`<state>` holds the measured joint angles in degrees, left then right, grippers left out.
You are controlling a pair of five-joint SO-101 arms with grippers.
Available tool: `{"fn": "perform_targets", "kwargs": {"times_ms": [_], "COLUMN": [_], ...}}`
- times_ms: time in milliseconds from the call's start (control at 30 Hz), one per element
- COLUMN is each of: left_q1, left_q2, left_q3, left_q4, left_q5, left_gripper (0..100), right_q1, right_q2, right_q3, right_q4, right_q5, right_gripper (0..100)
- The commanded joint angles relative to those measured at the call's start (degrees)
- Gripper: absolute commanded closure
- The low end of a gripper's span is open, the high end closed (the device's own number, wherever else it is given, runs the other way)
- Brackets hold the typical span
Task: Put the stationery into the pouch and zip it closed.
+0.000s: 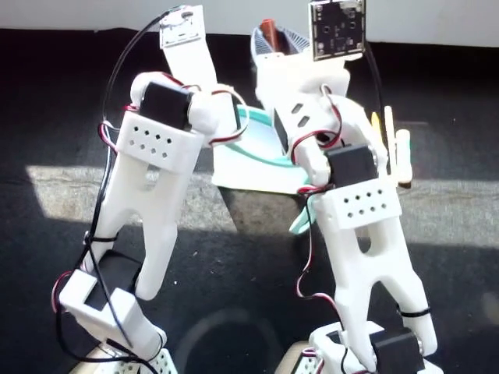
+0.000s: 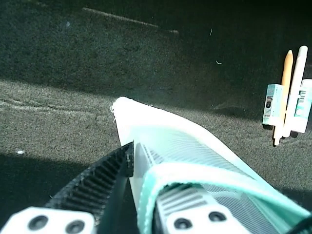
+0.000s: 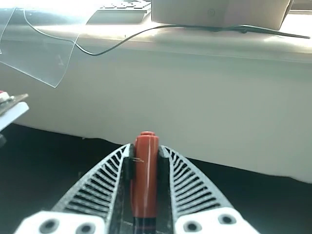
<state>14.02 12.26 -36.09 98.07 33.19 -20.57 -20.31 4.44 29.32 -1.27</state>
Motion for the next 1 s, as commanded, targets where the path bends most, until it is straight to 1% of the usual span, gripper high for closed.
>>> {"fn": "perform_targets", "kwargs": {"times_ms": [0, 133, 267, 400, 467, 633, 700, 733, 867, 967], "left_q1": [-0.48, -0.84, -0.84, -0.84, -0.84, -0.84, -0.84, -0.84, -0.84, -0.75], "left_q2": [3.38, 8.57, 13.32, 15.43, 15.69, 15.78, 15.78, 15.78, 15.43, 15.34], "left_q3": [-4.35, -7.16, -8.92, -10.51, -11.3, -12.97, -12.97, -12.79, -12.79, -12.79], "left_q4": [-1.67, -1.32, -1.32, -1.23, -1.23, -1.32, -1.23, -1.23, 0.09, 1.23], "left_q5": [0.26, 0.26, 0.26, 0.26, 0.26, 0.09, -1.05, -1.14, -1.05, -1.05], "left_gripper": [99, 99, 99, 99, 99, 99, 99, 99, 99, 99], "right_q1": [1.71, 1.63, 1.63, 1.27, 1.27, 1.27, 1.27, 1.27, 1.27, 1.19], "right_q2": [0.84, 1.63, 1.71, 1.8, 1.8, 1.89, 1.89, 1.89, 1.89, 1.71], "right_q3": [-0.13, -0.13, -0.04, -0.04, 0.48, 0.48, 0.48, 0.48, 1.1, 2.86], "right_q4": [-6.2, -10.77, -12.53, -13.41, -16.13, -18.68, -19.82, -19.82, -19.3, -16.31], "right_q5": [0.09, 0.09, 0.79, 8.44, 8.62, 8.62, 8.44, 7.47, -0.26, -3.25], "right_gripper": [99.2, 99.2, 99.2, 99.2, 99.2, 99.2, 99.2, 99.2, 99.2, 99.2]}}
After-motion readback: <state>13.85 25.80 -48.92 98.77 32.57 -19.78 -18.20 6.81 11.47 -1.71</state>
